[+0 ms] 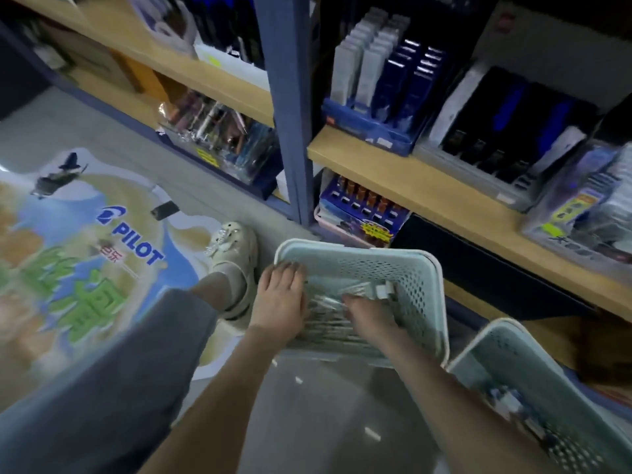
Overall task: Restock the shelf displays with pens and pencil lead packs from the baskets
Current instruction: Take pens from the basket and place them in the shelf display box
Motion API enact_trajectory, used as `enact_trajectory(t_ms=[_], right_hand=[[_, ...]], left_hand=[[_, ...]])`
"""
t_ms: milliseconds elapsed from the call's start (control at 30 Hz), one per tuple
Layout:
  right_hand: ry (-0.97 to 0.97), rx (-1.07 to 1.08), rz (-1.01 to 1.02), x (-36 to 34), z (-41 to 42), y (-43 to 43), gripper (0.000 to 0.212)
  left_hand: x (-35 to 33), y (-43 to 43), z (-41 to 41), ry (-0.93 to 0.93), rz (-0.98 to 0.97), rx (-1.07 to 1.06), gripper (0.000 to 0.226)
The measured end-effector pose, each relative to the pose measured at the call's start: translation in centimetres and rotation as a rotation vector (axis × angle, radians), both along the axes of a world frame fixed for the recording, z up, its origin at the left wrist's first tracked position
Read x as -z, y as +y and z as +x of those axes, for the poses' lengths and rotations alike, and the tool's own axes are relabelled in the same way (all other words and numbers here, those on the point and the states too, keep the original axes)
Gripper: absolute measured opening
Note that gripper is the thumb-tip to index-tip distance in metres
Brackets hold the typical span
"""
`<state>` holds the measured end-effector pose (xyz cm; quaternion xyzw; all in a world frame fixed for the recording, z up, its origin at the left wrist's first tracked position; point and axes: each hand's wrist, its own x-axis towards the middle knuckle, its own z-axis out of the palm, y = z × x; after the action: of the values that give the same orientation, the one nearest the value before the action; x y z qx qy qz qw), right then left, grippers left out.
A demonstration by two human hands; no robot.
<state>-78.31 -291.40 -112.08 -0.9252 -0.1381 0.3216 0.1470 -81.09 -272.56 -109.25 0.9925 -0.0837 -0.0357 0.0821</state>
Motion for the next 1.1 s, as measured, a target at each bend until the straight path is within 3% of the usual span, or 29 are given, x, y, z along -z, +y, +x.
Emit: enact_trajectory(t_ms=[100,233,367,500,600,767,967,1100], right_hand=[[-0.02,-0.156,-0.133,3.4,0.1,1.8,0.034],[-0.067,-0.246,-0.157,5.4,0.6,3.2,0.041],[-0.167,-0.304,-0.154,6.1,0.5,3.3,0.052],[-0.232,-0.179,-0.139,5.6,0.3,2.3,0.055],[-0.243,0.034,-0.321,5.1,0.2,1.0,0.062],[-0.086,0.277,-0.468,5.3,-0.2,-0.4,0.067],[0.028,0.357,-0.444,6.6,0.4,-1.4,0.086],[0.095,0.345,-0.391,7.3,0.8,-1.7,0.104]], left_hand=[[1.9,0.3,-0.2,0.03,0.044,0.013,0.053],[2.1,-0.1,0.3,0.028,0.086,-0.013,0.053],[2.1,-0.4,0.0,0.024,0.256,0.008,0.049],[1.8,-1.2,0.2,0.07,0.308,-0.033,0.055],[0.9,-1.9,0.5,0.1,0.36,-0.035,0.062],[0.9,-3.8,0.6,0.163,0.297,0.007,0.068],[1.8,-2.6,1.7,-0.018,0.287,-0.052,0.081],[2.5,-2.2,2.3,-0.007,0.293,-0.081,0.085]])
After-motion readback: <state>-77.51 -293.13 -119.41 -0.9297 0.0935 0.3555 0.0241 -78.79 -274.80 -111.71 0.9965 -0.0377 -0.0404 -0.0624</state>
